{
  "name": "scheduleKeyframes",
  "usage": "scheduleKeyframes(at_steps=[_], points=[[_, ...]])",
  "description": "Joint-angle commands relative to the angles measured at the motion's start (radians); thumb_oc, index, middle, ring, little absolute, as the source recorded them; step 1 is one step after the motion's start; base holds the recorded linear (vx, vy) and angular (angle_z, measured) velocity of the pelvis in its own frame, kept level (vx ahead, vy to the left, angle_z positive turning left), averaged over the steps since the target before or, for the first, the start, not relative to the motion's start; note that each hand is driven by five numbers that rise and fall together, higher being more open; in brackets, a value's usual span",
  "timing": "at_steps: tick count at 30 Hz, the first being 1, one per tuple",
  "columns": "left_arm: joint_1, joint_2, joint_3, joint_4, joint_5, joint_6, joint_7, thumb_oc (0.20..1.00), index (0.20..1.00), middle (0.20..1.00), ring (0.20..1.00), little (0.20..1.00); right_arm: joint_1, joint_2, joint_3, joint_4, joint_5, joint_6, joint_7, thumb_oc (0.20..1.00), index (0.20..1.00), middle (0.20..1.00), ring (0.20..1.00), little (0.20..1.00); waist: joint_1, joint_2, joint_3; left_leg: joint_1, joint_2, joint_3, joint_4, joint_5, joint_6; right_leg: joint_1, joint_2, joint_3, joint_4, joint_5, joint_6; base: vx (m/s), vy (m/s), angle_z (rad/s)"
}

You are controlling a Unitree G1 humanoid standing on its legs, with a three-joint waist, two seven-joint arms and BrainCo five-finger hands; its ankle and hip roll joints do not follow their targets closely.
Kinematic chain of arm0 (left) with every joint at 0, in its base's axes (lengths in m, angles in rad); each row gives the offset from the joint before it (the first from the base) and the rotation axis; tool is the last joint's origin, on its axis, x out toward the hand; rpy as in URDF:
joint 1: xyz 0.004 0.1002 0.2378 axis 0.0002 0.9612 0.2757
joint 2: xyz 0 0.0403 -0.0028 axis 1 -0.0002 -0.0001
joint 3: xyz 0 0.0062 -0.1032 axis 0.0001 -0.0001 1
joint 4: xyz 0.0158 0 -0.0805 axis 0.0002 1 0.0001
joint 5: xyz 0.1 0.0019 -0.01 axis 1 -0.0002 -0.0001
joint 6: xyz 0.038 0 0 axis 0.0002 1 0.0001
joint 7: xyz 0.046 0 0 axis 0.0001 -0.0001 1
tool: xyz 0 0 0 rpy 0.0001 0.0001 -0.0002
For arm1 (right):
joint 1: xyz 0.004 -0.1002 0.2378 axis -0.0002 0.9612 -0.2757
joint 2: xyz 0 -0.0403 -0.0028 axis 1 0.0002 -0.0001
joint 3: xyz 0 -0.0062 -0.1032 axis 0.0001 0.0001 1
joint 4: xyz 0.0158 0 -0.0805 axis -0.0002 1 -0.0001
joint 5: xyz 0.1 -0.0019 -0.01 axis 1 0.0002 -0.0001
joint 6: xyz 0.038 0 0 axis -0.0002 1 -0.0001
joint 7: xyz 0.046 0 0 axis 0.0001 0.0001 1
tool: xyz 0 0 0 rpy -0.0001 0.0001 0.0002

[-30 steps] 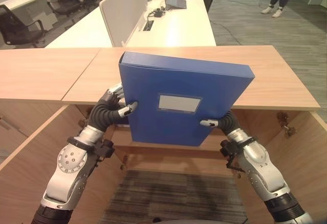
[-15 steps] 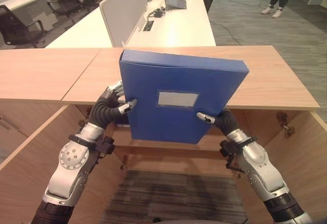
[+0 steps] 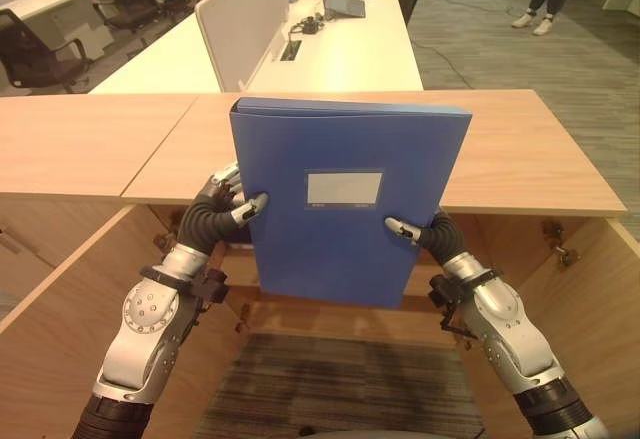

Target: Put the empty folder in the office cabinet

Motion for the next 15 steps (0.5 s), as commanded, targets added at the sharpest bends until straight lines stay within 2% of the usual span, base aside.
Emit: scheduleKeyframes(at_steps=[1,2,4,6,12,15], points=[[-0.045,0.001,0.027,-0.028,-0.021,-0.072,-0.017,0.586,0.586,0.586,0.586,0.586,-0.069,0.001,0.021,-0.074,0.018,-0.034,0.048,0.200,0.200,0.200,0.200,0.200,-0.005,-0.033,-0.009,0.028,0.054,0.000,0.012,-0.067,-0.041,0.004,-0.042,0.068,0.006,-0.027,0.042,0.00,0.000,0.00],[-0.030,0.002,0.033,-0.020,-0.020,-0.069,-0.020,1.000,1.000,1.000,1.000,1.000,-0.061,-0.007,0.017,-0.086,0.020,-0.034,0.056,0.200,0.200,0.200,0.200,0.200,-0.005,-0.033,-0.010,0.026,0.054,0.000,0.012,-0.067,-0.041,0.004,-0.041,0.067,0.005,-0.027,0.042,0.00,0.000,0.00],[0.039,0.002,0.079,0.004,-0.026,-0.061,-0.044,1.000,1.000,1.000,1.000,1.000,-0.030,-0.031,-0.012,-0.125,0.031,-0.034,0.096,0.200,0.200,0.200,0.200,0.200,0.000,-0.034,-0.008,0.022,0.054,-0.001,0.012,-0.066,-0.041,0.001,-0.039,0.065,0.003,-0.025,0.043,0.00,0.000,0.00],[0.136,0.011,0.135,0.063,-0.093,-0.041,-0.118,1.000,1.000,1.000,1.000,1.000,0.009,-0.052,-0.060,-0.184,0.087,-0.035,0.152,0.200,0.200,0.200,0.200,0.200,0.005,-0.034,-0.005,0.015,0.054,-0.004,0.012,-0.063,-0.042,-0.003,-0.040,0.063,0.003,-0.022,0.046,0.00,0.000,0.00],[0.251,0.013,0.171,0.189,-0.231,0.011,-0.230,1.000,1.000,1.000,1.000,1.000,0.013,-0.094,-0.070,-0.246,0.148,-0.030,0.223,0.200,0.200,0.200,0.200,0.200,0.011,-0.032,-0.001,0.003,0.056,-0.008,0.012,-0.056,-0.042,-0.014,-0.042,0.060,0.005,-0.017,0.051,0.00,0.000,0.00],[0.375,0.075,0.177,0.267,-0.271,0.053,-0.335,1.000,1.000,1.000,1.000,1.000,0.006,-0.138,-0.060,-0.264,0.172,-0.029,0.265,0.200,0.200,0.200,0.200,0.200,0.019,-0.028,0.001,-0.002,0.057,-0.008,0.012,-0.050,-0.042,-0.020,-0.041,0.058,0.007,-0.014,0.054,0.00,0.000,0.00]])
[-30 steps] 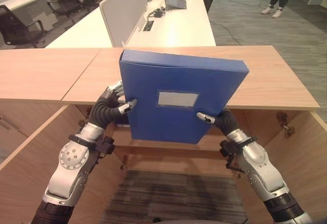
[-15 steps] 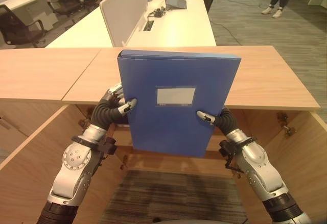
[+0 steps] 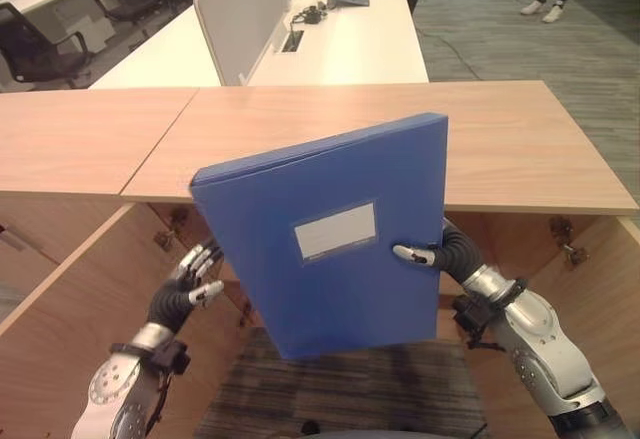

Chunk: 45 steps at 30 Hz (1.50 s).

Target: Put the empty folder in the office cabinet

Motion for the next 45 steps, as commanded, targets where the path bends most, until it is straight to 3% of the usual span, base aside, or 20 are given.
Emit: scheduleKeyframes(at_steps=[1,5,9,13,15,18,26,29,39,41,45], points=[[0.028,0.115,0.040,0.019,-0.066,0.009,-0.117,1.000,1.000,1.000,1.000,1.000,-0.107,-0.024,0.003,-0.087,0.093,-0.060,0.048,0.200,0.200,0.200,0.200,0.200,0.012,-0.038,0.001,0.031,0.058,-0.003,0.012,-0.061,-0.044,0.009,-0.040,0.061,0.007,-0.022,0.057,0.00,0.000,0.00],[0.105,0.189,-0.014,0.135,-0.011,0.035,-0.186,1.000,1.000,1.000,1.000,1.000,-0.126,-0.060,0.044,-0.058,0.085,-0.059,0.059,0.200,0.200,0.200,0.200,0.200,0.019,-0.032,0.007,0.028,0.060,0.000,0.012,-0.055,-0.045,0.004,-0.039,0.060,0.010,-0.019,0.060,0.00,0.000,0.00],[0.088,0.191,-0.095,0.250,0.062,0.021,-0.205,1.000,1.000,1.000,1.000,1.000,-0.128,-0.069,0.084,-0.010,0.057,-0.060,0.060,0.200,0.200,0.200,0.200,0.200,0.019,-0.028,0.009,0.021,0.060,-0.003,0.012,-0.051,-0.044,-0.002,-0.039,0.058,0.013,-0.020,0.061,0.00,0.000,0.00],[0.009,0.112,-0.180,0.461,0.261,-0.028,-0.145,1.000,1.000,1.000,1.000,1.000,-0.092,-0.073,0.139,0.118,-0.070,-0.051,0.056,0.200,0.200,0.200,0.200,0.200,0.018,-0.029,0.014,0.006,0.061,-0.013,0.012,-0.048,-0.044,-0.010,-0.040,0.051,0.016,-0.026,0.061,-0.01,0.004,0.02],[-0.052,0.033,-0.207,0.582,0.364,-0.051,-0.078,1.000,1.000,1.000,1.000,1.000,-0.079,-0.046,0.183,0.258,-0.176,-0.044,0.029,0.200,0.200,0.200,0.200,0.200,0.021,-0.031,0.016,0.000,0.061,-0.018,0.012,-0.047,-0.045,-0.014,-0.039,0.044,0.016,-0.027,0.061,-0.01,0.000,0.08],[-0.079,-0.005,-0.209,0.648,0.408,-0.061,-0.042,1.000,1.000,1.000,1.000,1.000,-0.078,-0.030,0.210,0.336,-0.236,-0.040,0.017,0.200,0.200,0.200,0.200,0.200,0.021,-0.033,0.020,-0.004,0.061,-0.023,0.012,-0.047,-0.045,-0.016,-0.039,0.040,0.017,-0.029,0.060,0.00,-0.004,0.08],[-0.194,-0.109,-0.247,0.850,0.530,-0.069,0.086,1.000,1.000,1.000,1.000,1.000,-0.082,0.122,0.257,0.733,-0.317,-0.012,-0.090,0.200,0.200,0.200,0.200,0.200,0.034,-0.033,0.034,-0.023,0.057,-0.047,0.012,-0.045,-0.047,-0.019,-0.037,0.014,0.024,-0.038,0.054,0.00,-0.003,0.05],[-0.227,-0.126,-0.277,0.897,0.558,-0.068,0.119,1.000,1.000,1.000,1.000,1.000,-0.086,0.192,0.220,0.901,-0.232,0.000,-0.136,0.200,0.200,0.200,0.200,0.200,0.040,-0.026,0.042,-0.037,0.056,-0.061,0.012,-0.040,-0.048,-0.021,-0.038,-0.005,0.027,-0.044,0.053,0.00,-0.001,0.12],[-0.253,-0.124,-0.349,0.922,0.610,-0.073,0.144,1.000,1.000,1.000,1.000,1.000,-0.139,0.288,0.041,1.141,0.106,-0.026,-0.218,0.200,0.200,0.200,0.200,0.200,0.043,-0.010,0.056,-0.059,0.053,-0.082,0.012,-0.034,-0.050,-0.023,-0.036,-0.030,0.020,-0.050,0.051,0.00,-0.005,0.13],[-0.242,-0.112,-0.364,0.901,0.585,-0.072,0.147,1.000,1.000,1.000,1.000,1.000,-0.214,0.323,-0.086,1.206,0.293,-0.067,-0.275,0.200,0.200,0.200,0.200,0.200,0.051,-0.002,0.058,-0.063,0.051,-0.085,0.012,-0.034,-0.049,-0.024,-0.034,-0.031,0.018,-0.052,0.051,0.00,-0.006,0.02],[-0.236,-0.099,-0.377,0.878,0.557,-0.067,0.145,1.000,1.000,1.000,1.000,1.000,-0.275,0.342,-0.185,1.233,0.450,-0.112,-0.315,0.200,0.200,0.200,0.200,0.200,0.056,0.005,0.061,-0.065,0.050,-0.087,0.012,-0.037,-0.050,-0.025,-0.032,-0.031,0.017,-0.056,0.052,0.00,-0.001,0.01]])
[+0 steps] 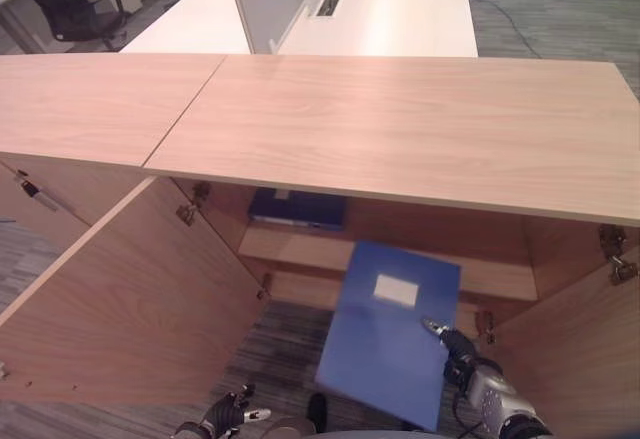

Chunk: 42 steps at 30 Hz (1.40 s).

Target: Put the empty folder in the office cabinet

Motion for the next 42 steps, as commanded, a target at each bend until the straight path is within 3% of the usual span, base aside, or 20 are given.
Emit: scheduleKeyframes(at_steps=[1,8,13,18,22,27,29,41,42], points=[[-0.065,0.067,-0.054,-0.003,-0.019,-0.023,0.006,1.000,1.000,1.000,1.000,1.000,-0.147,0.022,-0.045,-0.027,0.224,-0.132,-0.032,0.200,0.200,0.200,0.200,0.200,0.037,-0.024,0.025,0.012,0.050,0.007,0.012,-0.064,-0.042,0.006,-0.037,0.060,0.023,-0.047,0.060,0.00,0.000,0.00],[-0.090,0.087,-0.094,-0.043,-0.066,-0.019,0.025,1.000,1.000,1.000,1.000,1.000,-0.355,-0.029,-0.234,0.043,0.459,-0.248,-0.122,0.200,0.200,0.200,0.200,0.200,0.055,0.005,0.049,-0.020,0.046,-0.009,0.012,-0.058,-0.043,-0.022,-0.036,0.058,0.024,-0.049,0.062,-0.03,-0.001,0.05],[-0.126,0.101,-0.129,-0.070,-0.089,-0.018,0.035,1.000,1.000,1.000,1.000,1.000,-0.502,-0.119,-0.312,0.120,0.548,-0.288,-0.166,0.200,0.200,0.200,0.200,0.200,0.072,0.031,0.071,-0.057,0.038,-0.019,0.012,-0.046,-0.042,-0.064,-0.037,0.055,0.039,-0.049,0.063,-0.07,0.005,0.08],[-0.177,0.107,-0.195,-0.095,-0.105,-0.023,0.059,1.000,1.000,1.000,1.000,1.000,-0.736,-0.279,-0.342,0.240,0.625,-0.308,-0.221,0.200,0.200,0.200,0.200,0.200,0.099,0.071,0.102,-0.120,0.031,-0.025,0.012,-0.024,-0.042,-0.150,-0.049,0.062,0.081,-0.052,0.066,-0.09,0.025,0.04],[-0.211,0.114,-0.239,-0.107,-0.111,-0.028,0.075,1.000,1.000,1.000,1.000,1.000,-0.893,-0.399,-0.312,0.290,0.657,-0.321,-0.261,0.200,0.200,0.200,0.200,0.200,0.124,0.102,0.124,-0.176,0.029,-0.021,0.016,-0.007,-0.041,-0.229,-0.063,0.067,0.132,-0.061,0.067,-0.05,0.022,0.02],[-0.230,0.119,-0.264,-0.123,-0.118,-0.035,0.081,1.000,1.000,1.000,1.000,1.000,-0.992,-0.461,-0.264,0.311,0.654,-0.328,-0.284,0.200,0.200,0.200,0.200,0.200,0.143,0.115,0.133,-0.228,0.030,-0.011,0.024,0.005,-0.042,-0.293,-0.072,0.081,0.164,-0.066,0.067,-0.02,0.008,-0.01],[-0.241,0.134,-0.283,-0.132,-0.139,-0.041,0.097,1.000,1.000,1.000,1.000,1.000,-1.087,-0.518,-0.214,0.332,0.656,-0.340,-0.319,0.200,0.200,0.200,0.200,0.200,0.156,0.125,0.159,-0.307,0.030,-0.001,0.076,-0.002,-0.043,-0.364,-0.081,0.097,0.208,-0.081,0.063,-0.02,-0.017,-0.08],[-0.270,0.182,-0.292,-0.156,-0.184,-0.052,0.153,1.000,1.000,1.000,1.000,1.000,-1.328,-0.623,-0.044,0.352,0.605,-0.366,-0.408,0.200,0.200,0.200,0.200,0.200,0.173,0.169,0.171,-0.645,-0.022,0.003,0.407,-0.134,-0.036,-0.754,-0.103,0.204,0.604,-0.213,0.033,0.02,0.000,0.05],[-0.272,0.181,-0.288,-0.150,-0.190,-0.051,0.158,1.000,1.000,1.000,1.000,1.000,-1.335,-0.627,-0.038,0.350,0.602,-0.368,-0.412,0.200,0.200,0.200,0.200,0.200,0.173,0.169,0.165,-0.650,-0.025,-0.003,0.422,-0.163,-0.038,-0.762,-0.103,0.217,0.627,-0.243,0.034,0.10,-0.005,0.16]])
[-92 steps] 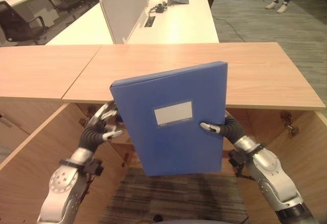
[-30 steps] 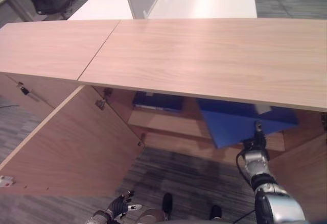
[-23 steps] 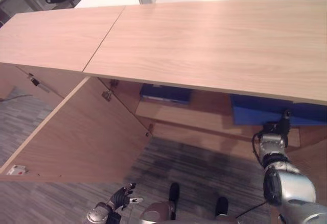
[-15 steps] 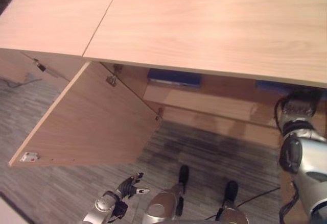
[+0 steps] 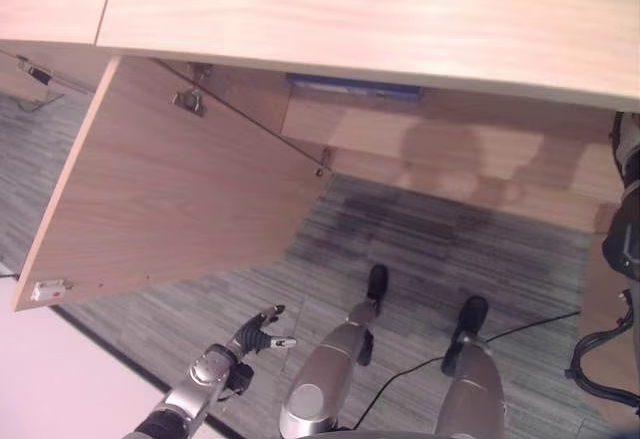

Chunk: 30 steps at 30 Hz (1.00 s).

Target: Put the empty folder in the office cabinet

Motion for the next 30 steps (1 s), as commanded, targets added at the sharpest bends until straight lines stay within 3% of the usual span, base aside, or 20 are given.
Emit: scheduleKeyframes(at_steps=[1,3,15,30], points=[[0.007,0.017,0.013,0.028,-0.043,-0.011,0.032,1.000,1.000,1.000,1.000,1.000,-0.024,-0.095,0.128,-0.090,-0.061,-0.056,-0.008,0.200,0.200,0.200,0.200,0.200,0.012,-0.003,-0.048,-0.096,0.058,0.003,0.249,-0.232,-0.056,-0.024,0.015,0.117,0.062,-0.073,0.039,0.10,-0.005,0.16],[-0.001,0.015,0.004,0.025,-0.050,-0.015,0.041,1.000,1.000,1.000,1.000,1.000,-0.038,-0.101,0.149,-0.095,-0.072,-0.061,-0.019,0.200,0.200,0.200,0.200,0.200,0.004,0.008,-0.046,-0.169,0.046,0.002,0.318,-0.267,-0.056,-0.102,0.007,0.140,0.155,-0.117,0.035,0.04,0.021,0.16],[-0.012,0.021,-0.012,-0.036,-0.064,-0.019,0.071,1.000,1.000,1.000,1.000,1.000,-0.017,-0.064,0.143,-0.049,-0.075,-0.047,-0.072,0.200,0.200,0.200,0.200,0.200,-0.016,0.020,-0.033,-0.340,0.032,0.017,0.492,-0.333,-0.043,-0.285,0.011,0.189,0.322,-0.169,0.020,0.00,0.001,0.03],[0.009,0.054,-0.013,-0.036,-0.030,-0.016,0.108,1.000,1.000,1.000,1.000,1.000,-0.081,-0.055,0.179,0.022,-0.064,-0.018,-0.171,0.200,0.200,0.200,0.200,0.200,-0.022,-0.003,-0.052,-0.404,0.028,0.019,0.511,-0.338,-0.036,-0.351,0.022,0.200,0.360,-0.176,0.011,0.00,-0.001,0.00]])
